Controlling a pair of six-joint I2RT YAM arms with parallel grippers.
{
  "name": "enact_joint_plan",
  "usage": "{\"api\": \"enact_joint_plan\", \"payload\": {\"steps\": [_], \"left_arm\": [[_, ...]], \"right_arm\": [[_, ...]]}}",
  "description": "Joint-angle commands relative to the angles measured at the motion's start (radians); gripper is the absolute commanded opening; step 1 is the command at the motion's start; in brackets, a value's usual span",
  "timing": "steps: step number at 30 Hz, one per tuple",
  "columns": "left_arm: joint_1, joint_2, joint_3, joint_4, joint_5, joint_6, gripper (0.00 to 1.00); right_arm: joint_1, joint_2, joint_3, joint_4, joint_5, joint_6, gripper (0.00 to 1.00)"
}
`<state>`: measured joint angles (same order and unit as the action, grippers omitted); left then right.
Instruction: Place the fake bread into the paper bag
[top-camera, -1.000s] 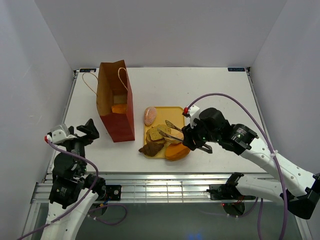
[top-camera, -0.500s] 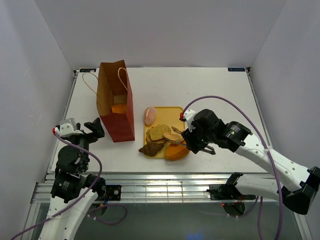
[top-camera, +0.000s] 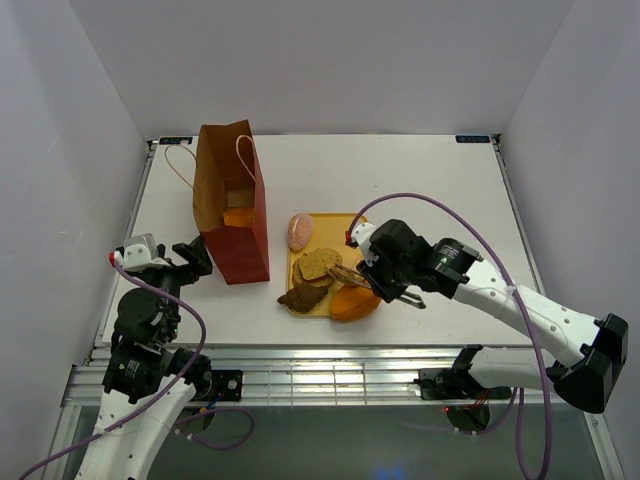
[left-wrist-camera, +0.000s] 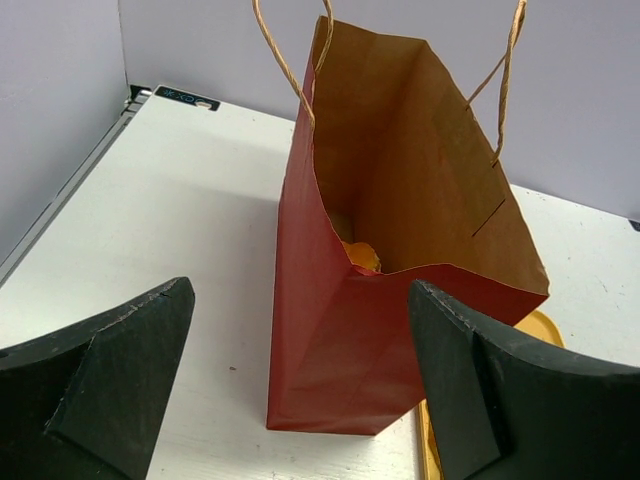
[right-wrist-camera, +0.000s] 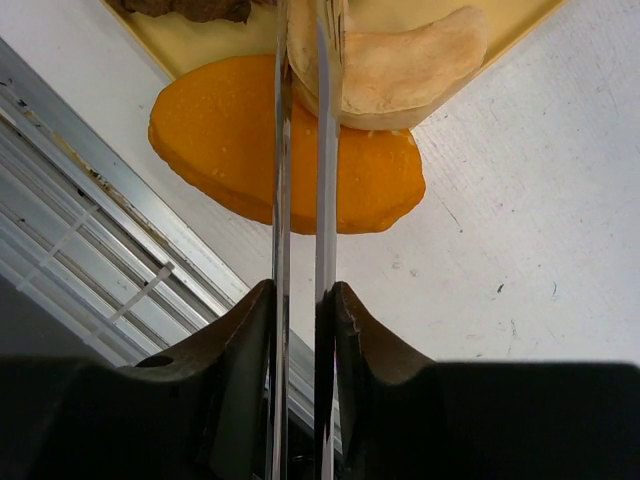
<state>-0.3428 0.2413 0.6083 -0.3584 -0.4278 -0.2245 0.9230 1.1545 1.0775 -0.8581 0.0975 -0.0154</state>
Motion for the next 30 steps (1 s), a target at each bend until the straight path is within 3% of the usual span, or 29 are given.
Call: {"api": "enact_joint_plan", "payload": {"steps": [1,5,12,21,30], "left_arm": [[-0.002,0.003,-0.005,0.01,0.018,0.01,0.98],[-0.002,-0.002,-0.007,0.01,0.018,0.008,0.98],[-0.002,-0.005,-0.005,0.01,0.014,0.008,0.98],[-0.002,-0.03,-0.008,0.01,-0.011,-0.001,0.98],[-0.002,-0.051,-0.01,0.009,-0.038,-0.004,0.98]], "right_arm": [[0.005,-0.003,0.055,0.033,0.036,-0.008,0.32],[0.005,-0.004,0.074,0.022,0.048,-0.001,0.24],[0.005,-0.05,0.137,0.034,0.025,0.008,0.21],[0.005,-0.108,0.205,0.189,-0.194,0.083,0.2],[0.005,0.048,0.429,0.318,-0.275,0.106,0.22]]}}
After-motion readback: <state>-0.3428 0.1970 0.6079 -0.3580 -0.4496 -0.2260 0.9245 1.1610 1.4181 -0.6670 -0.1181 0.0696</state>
